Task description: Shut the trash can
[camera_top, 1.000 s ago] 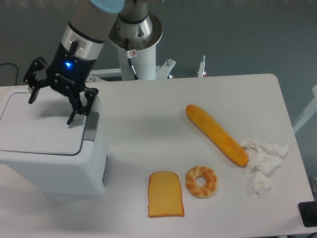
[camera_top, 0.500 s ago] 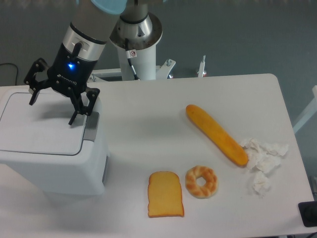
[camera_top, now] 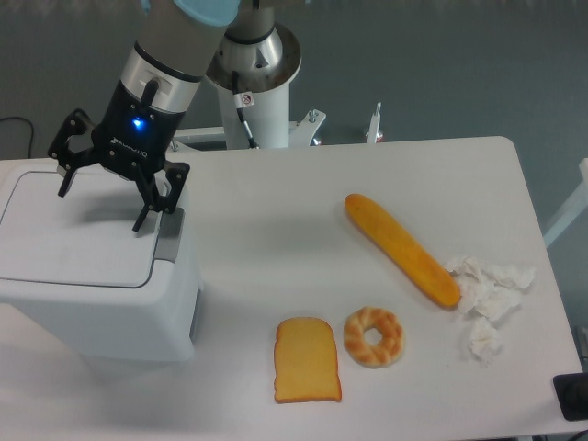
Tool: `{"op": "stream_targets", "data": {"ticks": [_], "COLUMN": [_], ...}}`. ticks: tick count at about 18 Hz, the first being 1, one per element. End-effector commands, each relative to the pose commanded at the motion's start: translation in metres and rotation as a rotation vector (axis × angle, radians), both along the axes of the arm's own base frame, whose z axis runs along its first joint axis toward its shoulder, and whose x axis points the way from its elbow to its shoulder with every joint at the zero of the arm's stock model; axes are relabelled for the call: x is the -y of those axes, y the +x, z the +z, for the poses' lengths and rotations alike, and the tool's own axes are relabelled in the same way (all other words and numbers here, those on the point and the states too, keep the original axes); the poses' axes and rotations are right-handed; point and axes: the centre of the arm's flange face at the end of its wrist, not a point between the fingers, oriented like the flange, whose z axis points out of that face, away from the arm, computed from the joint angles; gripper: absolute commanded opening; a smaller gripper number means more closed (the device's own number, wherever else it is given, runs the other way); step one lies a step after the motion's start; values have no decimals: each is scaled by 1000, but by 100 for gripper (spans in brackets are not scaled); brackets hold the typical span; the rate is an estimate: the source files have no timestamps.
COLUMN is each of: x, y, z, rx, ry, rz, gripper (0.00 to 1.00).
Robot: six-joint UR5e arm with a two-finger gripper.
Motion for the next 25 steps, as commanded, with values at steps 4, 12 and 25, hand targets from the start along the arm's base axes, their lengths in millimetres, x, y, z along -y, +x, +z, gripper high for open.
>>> {"op": "stream_targets", "data": {"ticks": [4, 12, 25], "x": [0, -5, -2], "y": [-1, -4, -10], "z": [0, -3, -6], "rx": [-3, -33, -29], "ry": [1, 10, 3], "rz": [-1, -36, -23], "gripper": [100, 100, 100]}}
